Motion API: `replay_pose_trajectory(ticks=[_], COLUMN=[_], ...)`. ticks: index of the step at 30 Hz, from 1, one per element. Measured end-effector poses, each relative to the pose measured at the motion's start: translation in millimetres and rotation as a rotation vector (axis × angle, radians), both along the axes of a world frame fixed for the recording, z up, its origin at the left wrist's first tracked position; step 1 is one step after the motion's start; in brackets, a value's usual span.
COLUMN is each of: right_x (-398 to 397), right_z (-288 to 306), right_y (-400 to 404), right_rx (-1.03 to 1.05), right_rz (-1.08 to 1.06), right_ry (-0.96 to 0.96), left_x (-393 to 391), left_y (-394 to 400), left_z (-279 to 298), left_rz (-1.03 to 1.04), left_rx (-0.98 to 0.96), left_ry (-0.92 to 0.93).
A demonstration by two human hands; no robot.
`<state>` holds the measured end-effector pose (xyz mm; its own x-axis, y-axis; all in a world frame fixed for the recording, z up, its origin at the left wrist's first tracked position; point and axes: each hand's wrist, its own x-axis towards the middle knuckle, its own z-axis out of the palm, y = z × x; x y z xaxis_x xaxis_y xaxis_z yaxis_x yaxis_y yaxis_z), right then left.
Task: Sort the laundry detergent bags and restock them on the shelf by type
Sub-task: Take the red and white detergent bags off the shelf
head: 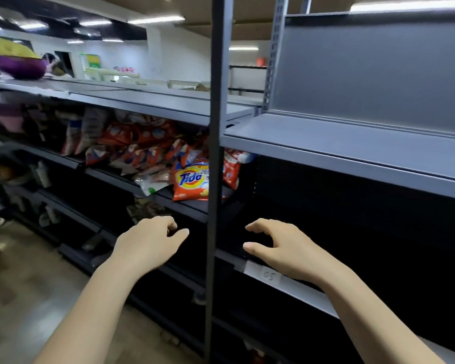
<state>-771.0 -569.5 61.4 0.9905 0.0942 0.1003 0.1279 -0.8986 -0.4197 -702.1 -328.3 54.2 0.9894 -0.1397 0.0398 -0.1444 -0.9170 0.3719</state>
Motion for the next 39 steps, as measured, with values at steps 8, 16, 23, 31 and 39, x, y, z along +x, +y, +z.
replay_pose_trajectory(ticks=[8, 16, 23, 31, 39], right_x=[85.2, 203.1, 309.6, 379.9, 455.2], right_z=[-16.1, -39.7, -31.2, -16.8, -14.6], right_y=[72.1, 139.7, 181.6, 207.9, 237.1], right_rx=[-0.022, -0.029, -0.011, 0.042, 0.058], right_rz=[0.067, 0.083, 0.002, -0.032, -0.154], right_ry=[0.063, 0.083, 0.135, 0.154, 0.083], left_x=[66.8, 180.3, 294.7, 381.9, 499.9], left_y=[78.4, 147.6, 184.4, 213.5, 243.6], left_z=[-20.2, -32.1, -24.4, -22.0, -30.0], left_rz=[0.073, 0.085, 0.032, 0.062, 0.06], left_rx=[0.036, 0.06, 0.08, 0.054, -0.056], left_ry=[0.042, 0.047, 0.084, 0.068, 0.018])
